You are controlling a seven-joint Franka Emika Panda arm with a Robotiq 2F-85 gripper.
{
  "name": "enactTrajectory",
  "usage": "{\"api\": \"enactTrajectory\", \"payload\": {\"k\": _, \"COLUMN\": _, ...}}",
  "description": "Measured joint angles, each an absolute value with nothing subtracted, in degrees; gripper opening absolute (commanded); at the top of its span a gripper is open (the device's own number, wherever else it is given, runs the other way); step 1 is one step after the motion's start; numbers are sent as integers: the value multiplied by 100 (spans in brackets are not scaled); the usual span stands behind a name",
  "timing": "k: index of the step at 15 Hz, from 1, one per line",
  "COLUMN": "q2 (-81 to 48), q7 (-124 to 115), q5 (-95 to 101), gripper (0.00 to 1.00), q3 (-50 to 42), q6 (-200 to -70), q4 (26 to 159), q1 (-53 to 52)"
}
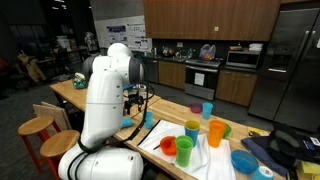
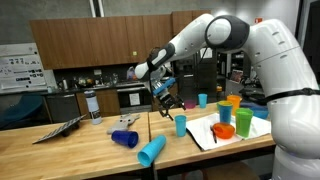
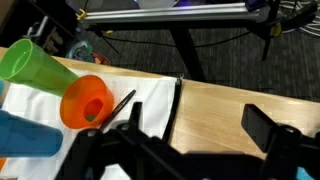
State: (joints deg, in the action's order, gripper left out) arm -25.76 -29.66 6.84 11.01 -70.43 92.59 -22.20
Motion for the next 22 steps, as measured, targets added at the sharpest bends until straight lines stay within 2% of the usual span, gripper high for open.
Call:
{"api": "enactTrajectory", "payload": {"k": 5, "q2": -3612, "q7": -3283, "q5": 874, "gripper": 100, "q3": 1078, "q6": -6122, "q4": 8285, "q1": -2825}}
{"api": "enactTrajectory", "payload": {"k": 10, "q2": -3919, "q7": -3368, "q5": 1014, "gripper": 100, "q3": 1015, "q6": -5383, "q4": 7532, "q1": -3130}}
{"api": "enactTrajectory", "payload": {"k": 18, "q2": -3988, "q7": -3429, "q5": 1026, "gripper": 100, "q3": 979, "q6": -5403, "q4": 7405, "q1": -3174}}
{"api": "enactTrajectory", "payload": {"k": 22, "q2": -3955, "q7": -4368, "q5": 1161, "gripper": 100, "q3": 925, "q6": -5711, "q4": 7360, "q1": -3465}}
